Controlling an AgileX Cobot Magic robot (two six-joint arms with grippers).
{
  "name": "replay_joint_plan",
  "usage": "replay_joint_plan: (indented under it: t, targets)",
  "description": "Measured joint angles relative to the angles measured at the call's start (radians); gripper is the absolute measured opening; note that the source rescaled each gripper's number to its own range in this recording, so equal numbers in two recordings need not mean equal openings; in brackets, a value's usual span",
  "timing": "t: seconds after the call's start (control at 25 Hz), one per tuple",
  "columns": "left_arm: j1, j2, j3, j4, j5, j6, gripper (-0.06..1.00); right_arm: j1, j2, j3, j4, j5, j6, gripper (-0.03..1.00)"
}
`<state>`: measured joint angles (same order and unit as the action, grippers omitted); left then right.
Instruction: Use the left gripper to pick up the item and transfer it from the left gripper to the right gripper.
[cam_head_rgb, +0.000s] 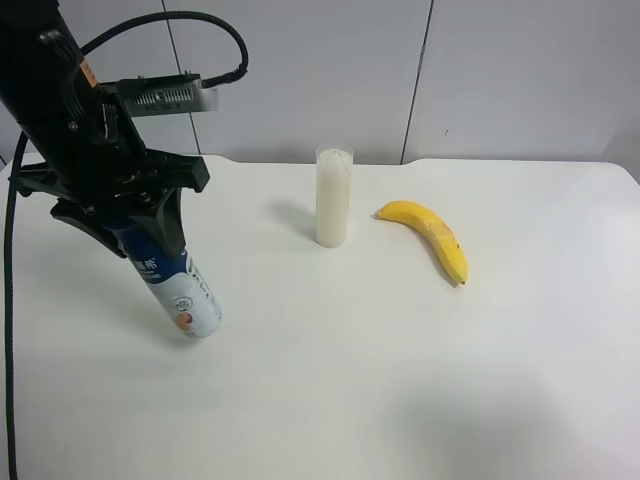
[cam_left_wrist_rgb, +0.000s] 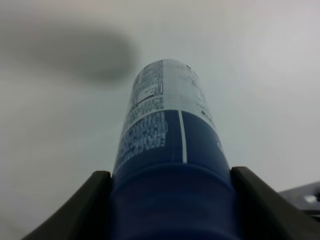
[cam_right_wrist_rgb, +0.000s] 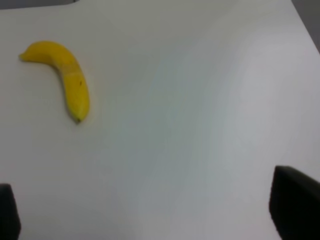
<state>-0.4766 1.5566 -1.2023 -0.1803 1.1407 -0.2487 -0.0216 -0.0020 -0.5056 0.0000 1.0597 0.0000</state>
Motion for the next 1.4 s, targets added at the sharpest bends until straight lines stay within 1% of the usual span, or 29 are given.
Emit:
replay_joint_plan:
  t: [0.2,0.44,0.64,1.0,1.4]
  targets:
    - [0.0,-0.004,0.0,-0.127,-0.034,0.068,0.01,0.0,0.0,0.0,0.0,0.0,0.0,1.0]
    - [0.0,-0.004,0.0,-0.307,-0.071,0.186,0.01,0.0,0.0,0.0,0.0,0.0,0.0,1.0]
    - [0.0,-0.004,0.0,-0.426,-0.081,0.279,0.01,0.0,0.0,0.0,0.0,0.0,0.0,1.0]
    - [0.0,-0.004,0.0,-0.546,-0.088,0.388,0.01,0.0,0.0,0.0,0.0,0.0,0.0,1.0]
    - [0.0,-0.004,0.0,-0.688,-0.121,0.467,0.01,0.0,0.0,0.0,0.0,0.0,0.0,1.0]
